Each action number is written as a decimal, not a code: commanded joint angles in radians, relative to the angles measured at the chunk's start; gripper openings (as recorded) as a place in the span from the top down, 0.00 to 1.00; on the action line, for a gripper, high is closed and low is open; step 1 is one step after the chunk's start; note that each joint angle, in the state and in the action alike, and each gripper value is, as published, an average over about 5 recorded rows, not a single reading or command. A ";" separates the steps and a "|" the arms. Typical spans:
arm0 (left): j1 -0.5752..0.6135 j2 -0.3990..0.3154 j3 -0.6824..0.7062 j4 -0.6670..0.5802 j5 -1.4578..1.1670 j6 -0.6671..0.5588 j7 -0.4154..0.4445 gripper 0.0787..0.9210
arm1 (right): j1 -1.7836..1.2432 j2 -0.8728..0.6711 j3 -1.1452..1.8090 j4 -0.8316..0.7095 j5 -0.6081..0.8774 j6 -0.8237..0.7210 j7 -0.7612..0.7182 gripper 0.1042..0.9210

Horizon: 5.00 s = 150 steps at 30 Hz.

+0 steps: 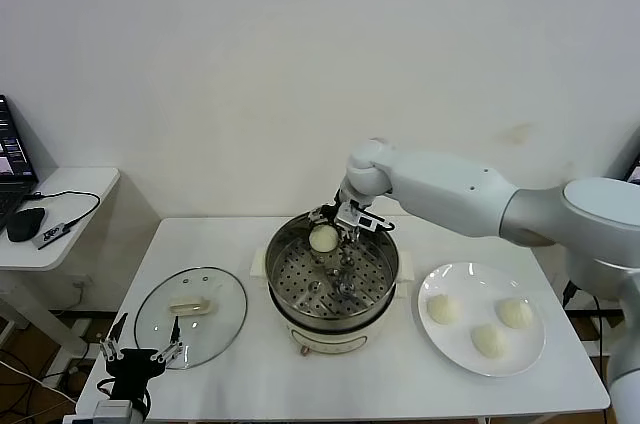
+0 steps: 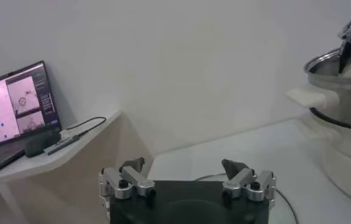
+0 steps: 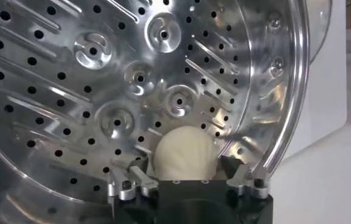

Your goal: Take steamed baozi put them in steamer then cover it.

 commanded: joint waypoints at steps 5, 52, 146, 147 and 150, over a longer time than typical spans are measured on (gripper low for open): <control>0.002 0.007 -0.004 -0.008 -0.003 0.001 0.001 0.12 | 0.180 -0.216 -0.010 0.269 0.310 -0.300 -0.132 0.12; -0.063 0.094 -0.035 0.047 -0.054 0.006 0.009 0.12 | -0.514 -0.678 0.353 0.359 0.039 -0.647 -0.075 0.12; -0.057 0.076 -0.067 0.010 -0.046 0.004 0.015 0.12 | -0.013 0.056 0.011 0.236 0.751 -1.113 0.077 0.34; -0.058 0.075 -0.067 0.010 -0.046 0.004 0.015 0.12 | -0.019 0.059 0.011 0.233 0.748 -1.116 0.078 0.34; -0.058 0.074 -0.065 0.012 -0.045 0.003 0.015 0.12 | -0.033 0.065 0.012 0.225 0.739 -1.123 0.079 0.34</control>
